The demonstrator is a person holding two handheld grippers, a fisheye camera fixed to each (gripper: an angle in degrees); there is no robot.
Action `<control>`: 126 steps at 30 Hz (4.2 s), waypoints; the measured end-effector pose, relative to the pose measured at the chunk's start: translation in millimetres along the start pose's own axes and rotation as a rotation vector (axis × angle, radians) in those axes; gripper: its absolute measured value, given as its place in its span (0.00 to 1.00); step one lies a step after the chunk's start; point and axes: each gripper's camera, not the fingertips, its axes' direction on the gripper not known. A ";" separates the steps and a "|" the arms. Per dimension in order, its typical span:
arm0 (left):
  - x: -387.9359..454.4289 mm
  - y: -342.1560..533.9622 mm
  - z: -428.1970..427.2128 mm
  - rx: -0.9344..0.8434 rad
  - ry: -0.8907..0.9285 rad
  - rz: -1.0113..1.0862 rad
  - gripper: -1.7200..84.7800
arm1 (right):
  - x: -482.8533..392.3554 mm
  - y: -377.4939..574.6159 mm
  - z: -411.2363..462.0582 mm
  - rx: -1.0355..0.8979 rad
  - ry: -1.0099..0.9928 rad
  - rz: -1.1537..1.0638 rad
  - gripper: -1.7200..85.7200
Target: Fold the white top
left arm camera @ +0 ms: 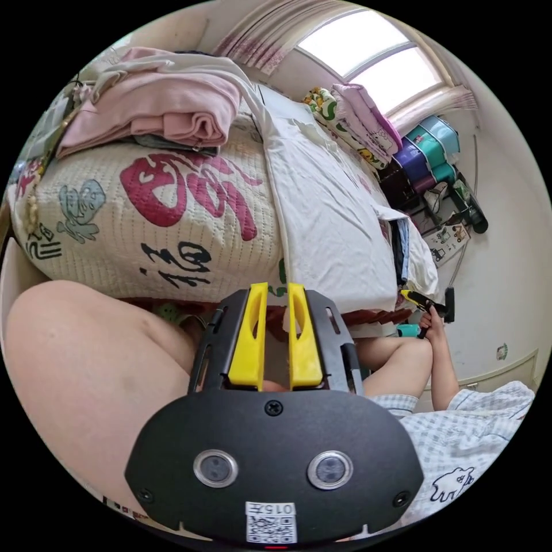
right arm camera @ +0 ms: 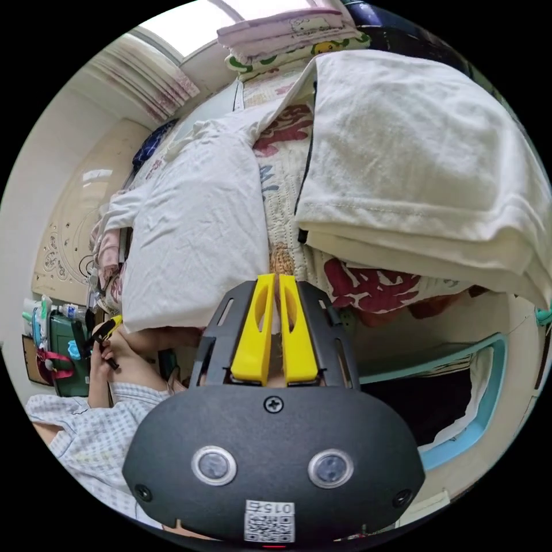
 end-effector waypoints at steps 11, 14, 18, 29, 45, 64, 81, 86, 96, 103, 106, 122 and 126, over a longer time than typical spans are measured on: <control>151.3 65.4 -78.5 0.641 -0.591 0.409 0.09 | -144.3 76.9 -65.5 0.618 0.380 -0.350 0.09; 185.5 86.1 -71.6 0.820 -0.622 0.474 0.11 | -177.1 92.8 -64.3 0.781 0.361 -0.418 0.15; 210.7 91.7 -57.7 0.891 -0.563 0.529 0.14 | -200.2 93.4 -61.4 0.848 0.319 -0.446 0.18; 259.8 10.7 30.6 0.857 -0.450 0.633 0.25 | -181.5 44.8 -47.5 0.902 0.168 -0.295 0.30; 320.7 -138.7 268.8 0.118 -0.195 0.742 0.18 | 0.1 -151.6 29.7 0.539 0.104 0.142 0.19; 287.3 -187.4 400.3 -0.146 -0.159 0.783 0.15 | 187.5 -486.6 129.6 0.531 0.327 0.423 0.06; 232.9 -197.9 412.1 -0.116 -0.113 0.704 0.14 | 112.3 -439.1 308.4 -0.005 -0.213 -0.319 0.08; 215.6 -199.4 408.4 -0.111 -0.119 0.686 0.14 | 212.9 -467.6 280.1 0.191 -0.120 0.014 0.12; 176.0 -213.5 393.2 -0.130 -0.118 0.677 0.13 | 342.9 -527.3 340.2 0.230 -0.122 0.375 0.13; 110.2 -250.7 343.2 -0.045 0.112 0.503 0.12 | 332.1 -493.8 321.6 0.482 -0.261 0.302 0.03; 58.2 -269.9 313.7 0.019 0.307 0.331 0.12 | 251.0 -451.9 306.2 0.460 -0.335 -0.075 0.02; -78.4 -257.2 290.3 -0.069 0.361 0.106 0.15 | 146.5 -120.9 467.1 0.045 -0.250 -0.679 0.06; -92.5 -258.1 289.2 -0.055 0.386 0.062 0.15 | 156.9 -101.1 471.2 0.226 -0.148 -0.644 0.10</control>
